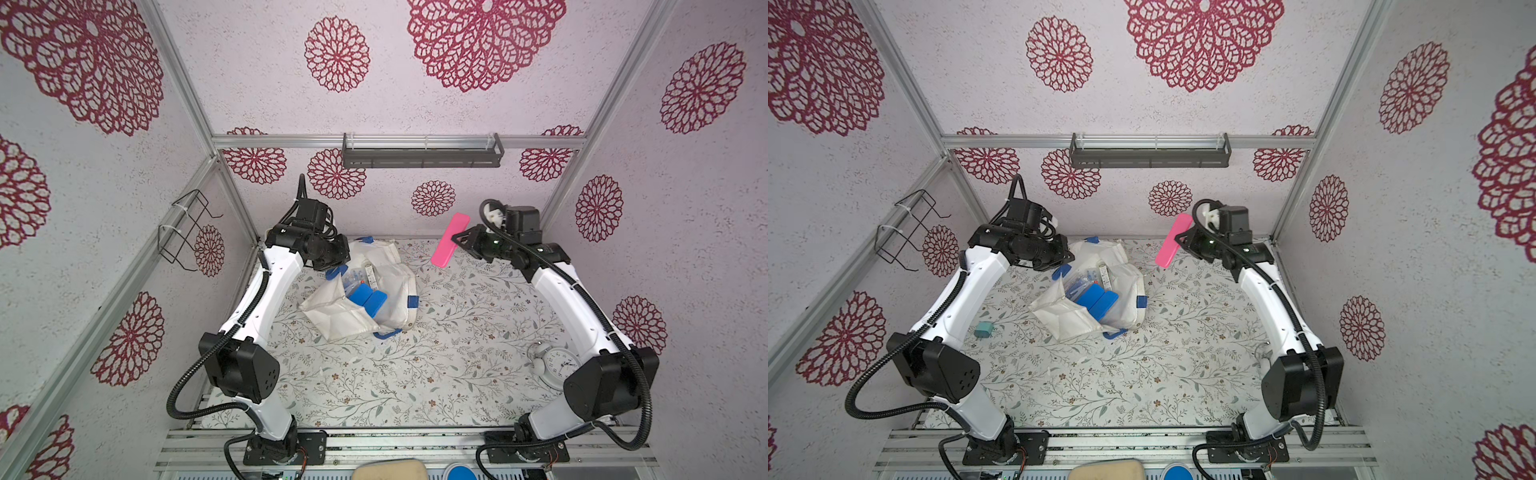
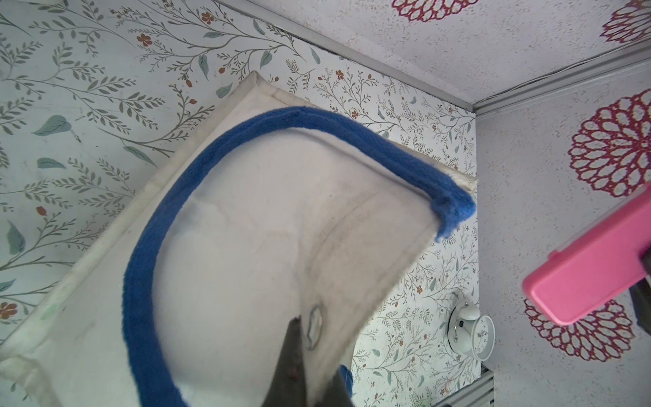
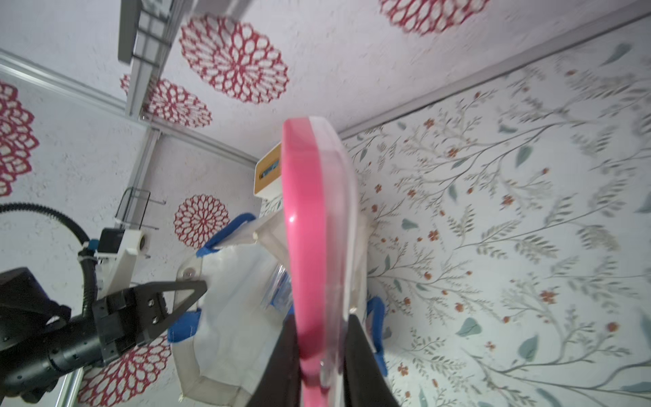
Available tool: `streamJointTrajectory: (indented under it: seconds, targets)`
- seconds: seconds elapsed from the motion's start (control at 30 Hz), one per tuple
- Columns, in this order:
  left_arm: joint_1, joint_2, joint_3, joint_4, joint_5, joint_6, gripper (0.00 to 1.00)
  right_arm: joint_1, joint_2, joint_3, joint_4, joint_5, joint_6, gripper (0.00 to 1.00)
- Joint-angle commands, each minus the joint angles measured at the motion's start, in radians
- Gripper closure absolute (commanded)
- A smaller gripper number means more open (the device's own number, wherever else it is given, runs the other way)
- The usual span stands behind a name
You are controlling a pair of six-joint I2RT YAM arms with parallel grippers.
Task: Take out the compass set from the canvas bag
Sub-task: Place the compass set at the center of the board.
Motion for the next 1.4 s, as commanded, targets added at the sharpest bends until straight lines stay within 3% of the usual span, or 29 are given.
streamJointTrajectory:
  seconds: [0.0,0.23,0.4,0.57,0.67,0.9,1.0,1.07,1.17,1.37]
  targets:
    - [0.005,-0.01,0.021,0.048,0.029,0.001,1.0,-0.089,0.032,-0.014,-0.011,-0.032,-0.083,0.81]
    - [0.007,-0.002,0.022,0.033,0.062,0.025,1.0,-0.114,0.376,0.201,-0.171,-0.041,-0.206,0.81]
    - [0.011,0.0,0.022,0.027,0.075,0.037,1.0,-0.097,0.658,0.488,-0.328,-0.04,-0.271,0.8]
    - [0.014,0.007,0.025,0.018,0.081,0.047,1.0,-0.068,0.942,0.883,-0.531,-0.055,-0.316,0.79]
    - [0.017,0.01,0.022,0.016,0.086,0.048,1.0,-0.063,1.046,0.996,-0.556,-0.09,-0.301,0.76]
    - [0.019,0.018,0.017,0.013,0.091,0.038,1.0,-0.049,1.117,0.99,-0.505,-0.109,-0.268,0.74]
    - [0.019,0.023,0.018,0.017,0.095,0.032,1.0,-0.051,1.123,0.99,-0.485,-0.081,-0.241,0.63]
    - [0.019,0.025,0.018,0.019,0.097,0.027,1.0,-0.054,1.107,0.979,-0.469,-0.035,-0.214,0.5]
    - [0.02,0.027,0.019,0.022,0.094,0.024,1.0,-0.063,1.053,0.927,-0.417,0.003,-0.174,0.42]
    - [0.02,0.03,0.025,0.027,0.087,0.028,1.0,-0.066,0.877,0.818,-0.36,0.091,-0.119,0.45]
